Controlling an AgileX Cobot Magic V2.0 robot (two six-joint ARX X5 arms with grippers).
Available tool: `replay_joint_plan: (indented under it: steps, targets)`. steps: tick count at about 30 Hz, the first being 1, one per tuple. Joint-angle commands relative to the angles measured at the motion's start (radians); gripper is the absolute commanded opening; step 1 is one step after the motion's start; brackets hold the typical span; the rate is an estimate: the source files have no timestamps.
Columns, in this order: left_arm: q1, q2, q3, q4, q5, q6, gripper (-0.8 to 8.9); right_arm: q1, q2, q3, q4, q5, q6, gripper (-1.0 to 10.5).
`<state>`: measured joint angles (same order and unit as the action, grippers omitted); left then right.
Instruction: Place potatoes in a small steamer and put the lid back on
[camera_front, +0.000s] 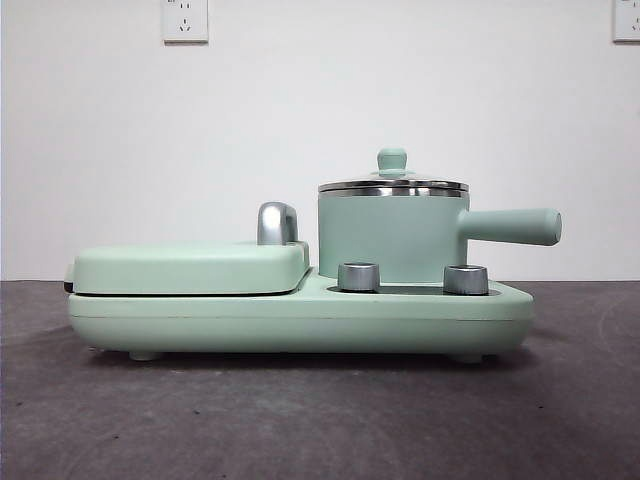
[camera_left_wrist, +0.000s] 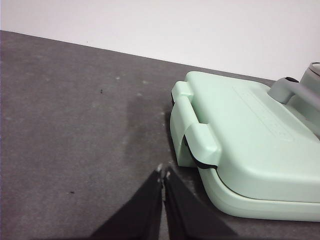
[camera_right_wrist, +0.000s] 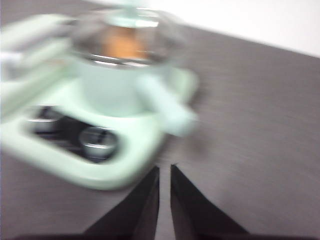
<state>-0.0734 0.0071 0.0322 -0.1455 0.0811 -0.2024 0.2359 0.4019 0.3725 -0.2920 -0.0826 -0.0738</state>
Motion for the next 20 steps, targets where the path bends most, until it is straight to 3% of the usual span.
replay_joint_plan:
  steps: [1,7,13,20]
  targets:
    - [0.000,0.000,-0.019,0.011,0.001,0.000,0.06,-0.076,-0.146,-0.134,0.102,0.031,-0.002,0.3]
    - [0.000,0.000,-0.019,0.010,0.001,0.000,0.06,-0.156,-0.391,-0.304,0.150,0.031,0.022,0.3]
    - [0.000,-0.002,-0.019,0.010,0.001,0.000,0.06,-0.174,-0.398,-0.361,0.178,0.031,0.067,0.3]
    - [0.000,-0.003,-0.019,0.011,0.001,0.000,0.06,-0.173,-0.398,-0.360,0.195,0.031,0.067,0.3]
